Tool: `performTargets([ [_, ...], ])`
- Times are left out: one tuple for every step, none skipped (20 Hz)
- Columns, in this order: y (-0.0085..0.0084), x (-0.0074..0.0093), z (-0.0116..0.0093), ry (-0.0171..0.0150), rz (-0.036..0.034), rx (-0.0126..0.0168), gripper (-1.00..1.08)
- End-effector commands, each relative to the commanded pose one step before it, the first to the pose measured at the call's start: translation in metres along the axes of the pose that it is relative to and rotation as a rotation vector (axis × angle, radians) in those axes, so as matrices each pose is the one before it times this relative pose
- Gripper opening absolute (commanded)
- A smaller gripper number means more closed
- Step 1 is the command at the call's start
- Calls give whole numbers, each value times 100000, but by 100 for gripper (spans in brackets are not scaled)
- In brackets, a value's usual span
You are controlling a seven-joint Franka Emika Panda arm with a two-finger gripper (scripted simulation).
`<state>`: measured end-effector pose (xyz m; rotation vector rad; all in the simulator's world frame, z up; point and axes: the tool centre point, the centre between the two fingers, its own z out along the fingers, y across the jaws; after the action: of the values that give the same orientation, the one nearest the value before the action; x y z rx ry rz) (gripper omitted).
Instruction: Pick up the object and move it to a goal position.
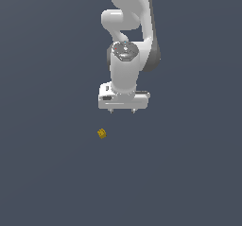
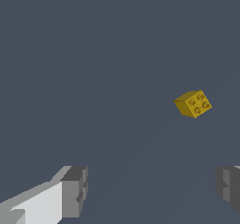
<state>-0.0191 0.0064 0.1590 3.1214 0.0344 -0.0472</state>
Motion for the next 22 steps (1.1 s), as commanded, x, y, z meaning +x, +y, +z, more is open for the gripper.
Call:
performTargets([
  [1,0,0,0,0,0,100],
  [-20,-3,-28,19,-65,11,100],
  [-82,-10,-89,69,-235,47,100],
  [-118,-16,-140,103,-343,70,100],
  [-168,-25,-194,142,-462,97,100],
  [-216,-35,-246,177,-550,120,100],
  [-252,-45,-285,198,-569,135,100],
  [-241,-49,-266,176,-444,122,100],
  [-206,-48,-222,137,-276,99,100],
  [-149,-41,-157,80,-94,61,100],
  [-105,-39,-121,75,10,62,100],
  [-52,-20,-43,-1,98,5,100],
  [-19,-7,-4,-7,69,-2,100],
  [26,6,23,0,0,0,100],
  [73,25,60,-29,-56,-27,100],
  [61,35,65,-14,-217,-23,100],
  [83,43,69,0,-316,-16,100],
  [93,53,79,8,-436,-16,100],
  [112,63,90,14,-543,-16,100],
  [130,73,103,19,-651,-16,100],
  [147,83,118,24,-759,-17,100],
  [170,92,136,25,-851,-19,100],
])
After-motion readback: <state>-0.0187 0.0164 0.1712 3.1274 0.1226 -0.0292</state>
